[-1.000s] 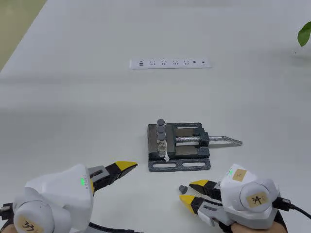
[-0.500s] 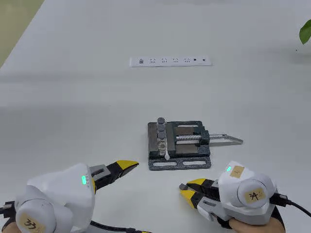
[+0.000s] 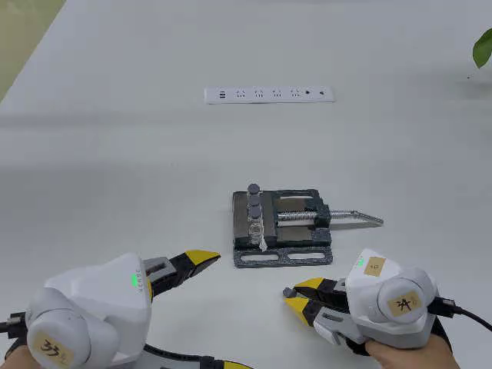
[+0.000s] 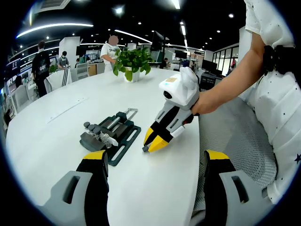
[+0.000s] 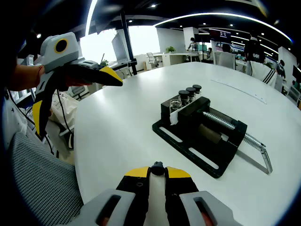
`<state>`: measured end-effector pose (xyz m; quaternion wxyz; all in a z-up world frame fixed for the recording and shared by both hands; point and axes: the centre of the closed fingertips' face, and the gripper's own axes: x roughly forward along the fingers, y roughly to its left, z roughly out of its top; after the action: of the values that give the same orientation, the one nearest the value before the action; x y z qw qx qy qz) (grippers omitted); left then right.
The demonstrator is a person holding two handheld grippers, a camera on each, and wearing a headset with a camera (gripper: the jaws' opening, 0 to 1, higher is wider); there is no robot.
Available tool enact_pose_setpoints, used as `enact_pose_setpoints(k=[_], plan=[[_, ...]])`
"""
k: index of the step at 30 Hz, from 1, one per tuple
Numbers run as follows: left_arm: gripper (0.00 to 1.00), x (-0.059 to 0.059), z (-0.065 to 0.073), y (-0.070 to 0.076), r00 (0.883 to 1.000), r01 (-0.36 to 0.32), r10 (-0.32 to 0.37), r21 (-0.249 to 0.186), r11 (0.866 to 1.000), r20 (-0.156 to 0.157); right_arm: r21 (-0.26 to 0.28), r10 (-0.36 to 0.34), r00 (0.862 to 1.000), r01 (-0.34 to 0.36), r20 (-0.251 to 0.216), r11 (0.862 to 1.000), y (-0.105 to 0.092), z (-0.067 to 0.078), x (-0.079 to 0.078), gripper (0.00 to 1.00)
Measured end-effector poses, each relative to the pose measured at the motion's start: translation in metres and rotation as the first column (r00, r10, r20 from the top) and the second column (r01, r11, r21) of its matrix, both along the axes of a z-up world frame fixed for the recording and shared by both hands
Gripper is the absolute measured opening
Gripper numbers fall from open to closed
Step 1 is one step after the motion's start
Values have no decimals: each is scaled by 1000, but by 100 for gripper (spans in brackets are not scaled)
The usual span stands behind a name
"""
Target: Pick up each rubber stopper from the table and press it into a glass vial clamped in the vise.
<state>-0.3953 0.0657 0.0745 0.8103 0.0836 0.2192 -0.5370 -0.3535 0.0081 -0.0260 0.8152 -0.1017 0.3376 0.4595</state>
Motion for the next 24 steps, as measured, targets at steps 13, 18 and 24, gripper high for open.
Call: enact_pose_setpoints(k=[13, 18, 24], plan=[[71, 6, 16, -10, 997, 67, -67, 4, 998, 49, 146, 253, 967, -247, -25, 958, -18, 74, -18, 6], [58, 3, 31, -25, 991, 122, -120, -24, 992, 64, 252, 385, 920, -355, -78, 900, -18, 116, -37, 6], [40, -6, 54, -44, 981, 189, -184, -92, 978, 56, 299, 464, 882, -422, -83, 856, -13, 146, -51, 6]])
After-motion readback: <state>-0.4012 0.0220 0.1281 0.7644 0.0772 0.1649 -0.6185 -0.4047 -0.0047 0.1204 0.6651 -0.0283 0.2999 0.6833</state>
